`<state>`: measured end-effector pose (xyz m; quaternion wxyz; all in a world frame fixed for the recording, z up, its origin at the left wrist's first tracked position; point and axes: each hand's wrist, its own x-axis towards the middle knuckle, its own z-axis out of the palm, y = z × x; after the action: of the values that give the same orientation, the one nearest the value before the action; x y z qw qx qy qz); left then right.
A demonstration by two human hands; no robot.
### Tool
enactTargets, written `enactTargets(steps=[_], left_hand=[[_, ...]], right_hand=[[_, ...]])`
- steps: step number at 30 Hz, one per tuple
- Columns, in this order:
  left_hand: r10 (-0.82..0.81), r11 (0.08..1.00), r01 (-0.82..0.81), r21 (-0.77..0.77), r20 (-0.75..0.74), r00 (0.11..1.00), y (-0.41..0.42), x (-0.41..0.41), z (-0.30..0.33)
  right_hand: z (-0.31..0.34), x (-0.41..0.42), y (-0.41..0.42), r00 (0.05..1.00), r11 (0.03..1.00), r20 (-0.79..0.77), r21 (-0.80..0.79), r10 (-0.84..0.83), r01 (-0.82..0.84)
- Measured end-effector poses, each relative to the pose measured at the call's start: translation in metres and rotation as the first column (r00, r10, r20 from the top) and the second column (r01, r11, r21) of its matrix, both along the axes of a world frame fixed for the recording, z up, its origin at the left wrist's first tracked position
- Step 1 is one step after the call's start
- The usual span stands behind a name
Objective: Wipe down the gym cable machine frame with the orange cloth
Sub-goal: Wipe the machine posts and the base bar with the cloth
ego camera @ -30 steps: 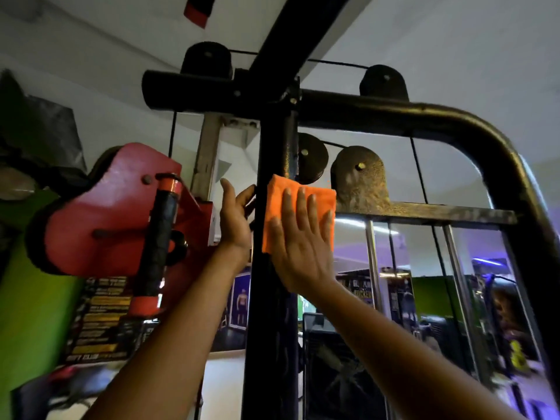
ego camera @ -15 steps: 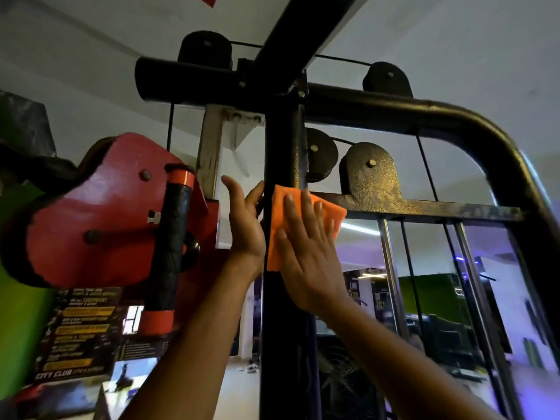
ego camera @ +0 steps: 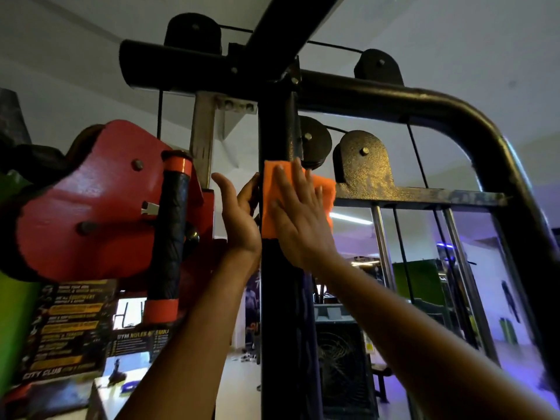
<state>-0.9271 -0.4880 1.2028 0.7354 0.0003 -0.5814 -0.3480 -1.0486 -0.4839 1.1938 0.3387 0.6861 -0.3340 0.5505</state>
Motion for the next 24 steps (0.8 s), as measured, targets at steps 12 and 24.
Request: enactTargets(steps=[12,24], left_hand=[[0.106,0.994,-0.106,-0.002,0.044,0.993,0.002,0.008,-0.018],[0.170,0.985,-0.172,-0.004,0.194,0.966,0.016,0.018,-0.049]], right_hand=[[-0.088,-0.001,0.009,0.991,0.988,0.052,0.090,0.123,-0.127],[-0.130,0.003,0.013,0.984,0.981,0.094,0.114,0.149,-0.159]])
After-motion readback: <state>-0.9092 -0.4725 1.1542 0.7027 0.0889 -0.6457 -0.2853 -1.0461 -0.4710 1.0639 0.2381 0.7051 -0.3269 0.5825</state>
